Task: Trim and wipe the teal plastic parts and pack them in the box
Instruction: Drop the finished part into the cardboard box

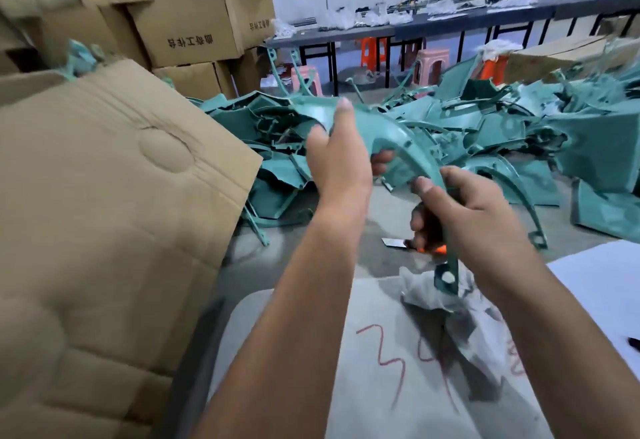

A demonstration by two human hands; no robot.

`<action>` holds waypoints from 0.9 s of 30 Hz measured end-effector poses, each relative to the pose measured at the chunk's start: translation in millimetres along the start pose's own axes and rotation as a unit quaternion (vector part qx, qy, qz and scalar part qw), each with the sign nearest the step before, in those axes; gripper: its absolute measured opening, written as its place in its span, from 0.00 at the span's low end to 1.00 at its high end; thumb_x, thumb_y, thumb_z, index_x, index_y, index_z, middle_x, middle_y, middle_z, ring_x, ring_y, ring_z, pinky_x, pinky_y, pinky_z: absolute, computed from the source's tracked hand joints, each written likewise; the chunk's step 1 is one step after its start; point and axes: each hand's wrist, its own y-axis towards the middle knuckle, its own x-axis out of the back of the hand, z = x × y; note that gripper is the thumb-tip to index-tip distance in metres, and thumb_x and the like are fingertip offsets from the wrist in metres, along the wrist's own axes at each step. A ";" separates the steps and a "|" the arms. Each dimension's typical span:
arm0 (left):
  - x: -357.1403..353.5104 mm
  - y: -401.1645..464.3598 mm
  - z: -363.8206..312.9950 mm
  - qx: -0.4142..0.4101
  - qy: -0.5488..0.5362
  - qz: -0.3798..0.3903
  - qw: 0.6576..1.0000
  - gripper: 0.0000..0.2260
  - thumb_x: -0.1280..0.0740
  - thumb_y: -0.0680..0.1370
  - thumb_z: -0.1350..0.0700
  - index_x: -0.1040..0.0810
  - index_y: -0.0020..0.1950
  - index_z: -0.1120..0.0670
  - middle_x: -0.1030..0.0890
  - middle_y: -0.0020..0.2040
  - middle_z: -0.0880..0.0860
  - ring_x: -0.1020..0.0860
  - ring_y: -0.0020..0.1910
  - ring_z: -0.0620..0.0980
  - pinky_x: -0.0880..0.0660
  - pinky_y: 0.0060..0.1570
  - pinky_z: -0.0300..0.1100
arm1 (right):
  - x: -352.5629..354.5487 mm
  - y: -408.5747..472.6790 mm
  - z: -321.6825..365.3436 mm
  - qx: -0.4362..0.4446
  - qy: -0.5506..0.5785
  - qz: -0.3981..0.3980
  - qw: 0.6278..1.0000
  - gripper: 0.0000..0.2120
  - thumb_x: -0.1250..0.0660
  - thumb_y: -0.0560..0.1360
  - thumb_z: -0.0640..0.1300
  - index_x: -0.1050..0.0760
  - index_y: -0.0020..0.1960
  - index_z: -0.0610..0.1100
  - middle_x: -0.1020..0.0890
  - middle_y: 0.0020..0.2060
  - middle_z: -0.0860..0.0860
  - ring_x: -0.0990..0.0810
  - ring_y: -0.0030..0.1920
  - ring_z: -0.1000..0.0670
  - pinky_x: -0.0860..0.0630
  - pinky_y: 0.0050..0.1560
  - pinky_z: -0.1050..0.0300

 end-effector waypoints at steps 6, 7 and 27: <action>13.8 -19.1 -118.9 -0.078 0.096 0.029 0.992 0.11 0.34 0.78 0.53 0.26 0.53 0.60 0.14 0.44 0.65 0.17 0.30 0.56 0.21 0.31 0.44 | -25.4 11.5 39.9 0.089 0.090 -0.045 0.991 0.12 0.33 0.83 0.46 0.24 0.41 0.50 0.22 0.27 0.49 0.25 0.25 0.49 0.31 0.24 0.58; 26.7 -27.0 -137.7 -0.067 0.094 0.037 0.993 0.10 0.35 0.78 0.54 0.24 0.53 0.60 0.14 0.45 0.65 0.15 0.34 0.58 0.20 0.33 0.45 | -36.0 13.5 50.1 0.095 0.108 -0.039 0.989 0.12 0.32 0.82 0.47 0.23 0.40 0.51 0.22 0.27 0.49 0.26 0.25 0.49 0.33 0.24 0.58; 311.3 -98.6 -306.9 -0.077 -0.006 -0.329 0.941 0.06 0.42 0.82 0.63 0.33 0.59 0.59 0.30 0.52 0.60 0.27 0.46 0.62 0.21 0.45 0.63 | -314.4 24.2 241.7 0.125 0.069 0.265 0.954 0.29 0.46 0.84 0.64 0.25 0.71 0.44 0.17 0.61 0.46 0.19 0.61 0.46 0.26 0.69 0.42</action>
